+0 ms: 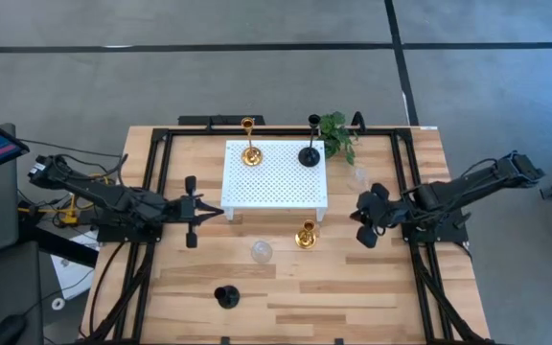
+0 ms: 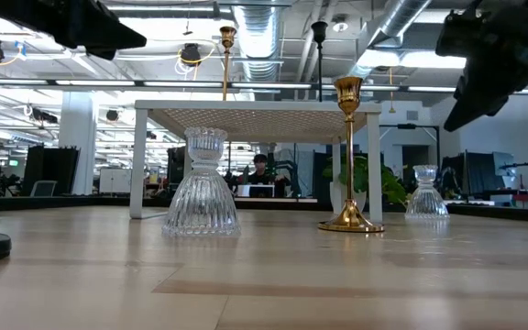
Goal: Pick & Place candle stick holders
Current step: Put the gold candle holder on the shelf
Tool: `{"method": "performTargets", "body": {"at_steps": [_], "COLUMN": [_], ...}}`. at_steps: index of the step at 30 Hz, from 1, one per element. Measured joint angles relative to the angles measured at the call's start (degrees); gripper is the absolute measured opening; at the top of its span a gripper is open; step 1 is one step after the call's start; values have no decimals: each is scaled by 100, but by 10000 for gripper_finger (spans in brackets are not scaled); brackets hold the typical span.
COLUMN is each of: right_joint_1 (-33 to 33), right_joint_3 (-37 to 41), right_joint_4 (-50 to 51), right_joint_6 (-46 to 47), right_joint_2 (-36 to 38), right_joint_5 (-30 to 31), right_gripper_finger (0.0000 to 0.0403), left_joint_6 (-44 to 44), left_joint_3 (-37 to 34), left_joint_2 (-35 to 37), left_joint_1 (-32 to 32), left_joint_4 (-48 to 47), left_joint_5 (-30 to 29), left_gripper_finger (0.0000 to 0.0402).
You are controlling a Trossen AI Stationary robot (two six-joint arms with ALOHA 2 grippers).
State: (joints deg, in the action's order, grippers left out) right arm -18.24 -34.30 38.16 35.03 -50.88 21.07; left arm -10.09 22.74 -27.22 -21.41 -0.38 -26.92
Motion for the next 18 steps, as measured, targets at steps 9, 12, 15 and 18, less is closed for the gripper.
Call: {"method": "performTargets", "body": {"at_steps": [9, 12, 15, 18], "right_joint_1": [-244, -322, -381, -417], "right_joint_3": [0, 0, 0, 0], "right_joint_4": [-745, -1167, -1455, -1745], "right_joint_6": [-131, -369, -479, -499], "right_joint_2": [-501, -825, -1206, -1625], "right_joint_5": [4, -2, -5, -11], "right_gripper_finger": [5, 4, 1, 1], "left_joint_6": [-15, -15, -15, -15], "left_joint_3": [0, 0, 0, 0], "left_joint_2": [-22, -22, -22, -22], "left_joint_1": [-2, 0, 0, 0], "left_joint_4": [2, 2, 5, 26], "left_joint_5": [-2, -1, -1, 0], "left_gripper_finger": [12, 12, 12, 12]}}
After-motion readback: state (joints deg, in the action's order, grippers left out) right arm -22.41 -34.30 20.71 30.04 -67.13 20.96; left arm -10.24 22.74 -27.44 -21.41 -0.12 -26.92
